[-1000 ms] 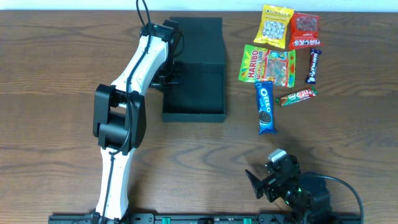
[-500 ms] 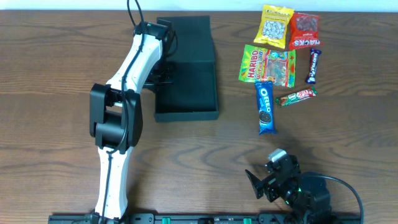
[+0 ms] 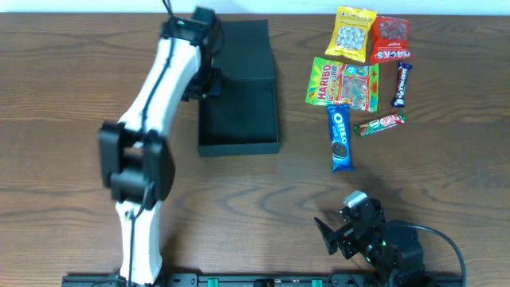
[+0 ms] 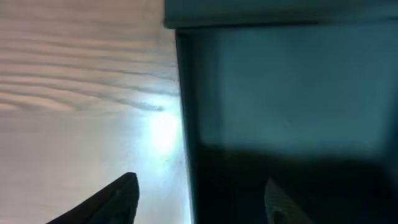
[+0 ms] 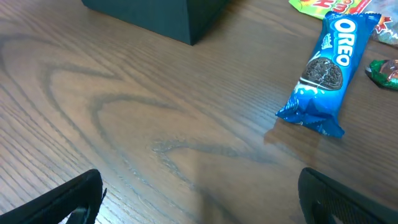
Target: Pack container
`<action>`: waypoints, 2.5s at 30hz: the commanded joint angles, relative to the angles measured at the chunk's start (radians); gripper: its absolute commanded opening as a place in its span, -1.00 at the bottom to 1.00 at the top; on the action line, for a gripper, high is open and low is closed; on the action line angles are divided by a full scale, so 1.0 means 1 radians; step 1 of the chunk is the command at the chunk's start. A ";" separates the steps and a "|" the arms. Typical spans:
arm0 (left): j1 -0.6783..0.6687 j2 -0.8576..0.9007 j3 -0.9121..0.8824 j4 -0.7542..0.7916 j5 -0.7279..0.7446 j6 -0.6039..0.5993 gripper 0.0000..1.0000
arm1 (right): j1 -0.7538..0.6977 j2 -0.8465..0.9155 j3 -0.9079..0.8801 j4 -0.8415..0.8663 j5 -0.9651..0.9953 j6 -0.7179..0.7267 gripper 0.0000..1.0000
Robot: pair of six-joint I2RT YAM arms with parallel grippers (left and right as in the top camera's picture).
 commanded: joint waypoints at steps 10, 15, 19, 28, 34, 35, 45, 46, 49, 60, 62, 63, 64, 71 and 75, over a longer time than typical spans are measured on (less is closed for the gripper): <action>-0.009 -0.456 0.050 -0.165 0.237 0.230 0.46 | 0.011 -0.005 -0.005 -0.003 0.002 -0.013 0.99; -0.009 -0.505 0.050 -0.195 0.235 0.237 0.47 | 0.011 -0.005 -0.005 0.014 0.002 -0.013 0.99; -0.009 -0.513 0.050 -0.217 0.238 0.238 0.47 | 0.011 -0.005 -0.006 0.075 -0.018 -0.012 0.98; -0.009 -0.551 -0.031 -0.208 0.233 0.267 0.50 | 0.011 -0.005 -0.006 0.336 -0.298 0.697 0.99; -0.009 -0.551 -0.054 -0.193 0.233 0.283 0.54 | 0.003 -0.004 -0.005 0.593 -0.273 0.746 0.98; -0.009 -0.551 -0.056 -0.189 0.233 0.286 0.55 | -0.009 0.002 -0.005 0.647 -0.255 0.746 0.98; -0.008 -0.551 -0.059 -0.159 0.208 0.311 0.91 | -0.254 0.562 0.321 0.602 -0.299 0.401 0.98; -0.008 -0.551 -0.059 -0.158 0.189 0.311 0.90 | -0.276 0.652 0.385 0.579 -0.298 0.349 0.99; -0.008 -0.551 -0.059 -0.160 0.103 0.311 0.90 | -0.319 0.905 0.577 0.495 -0.277 0.204 0.99; -0.008 -0.551 -0.059 -0.163 0.042 0.311 0.90 | -0.325 1.718 1.164 0.291 0.072 0.081 0.98; -0.008 -0.551 -0.059 -0.163 0.042 0.311 0.90 | -0.325 1.819 1.218 0.298 0.104 0.081 0.98; -0.008 -0.551 -0.059 -0.163 0.042 0.311 0.90 | -0.325 1.869 1.246 0.303 0.114 0.080 0.98; -0.008 -0.551 -0.059 -0.163 0.042 0.311 0.90 | -0.325 1.929 1.275 0.312 0.134 0.080 0.99; -0.008 -0.551 -0.059 -0.163 0.042 0.311 0.91 | -0.325 2.151 1.372 0.352 0.156 0.080 0.92; -0.008 -0.551 -0.059 -0.163 0.042 0.311 0.90 | -0.325 2.188 1.375 0.364 0.177 0.081 0.76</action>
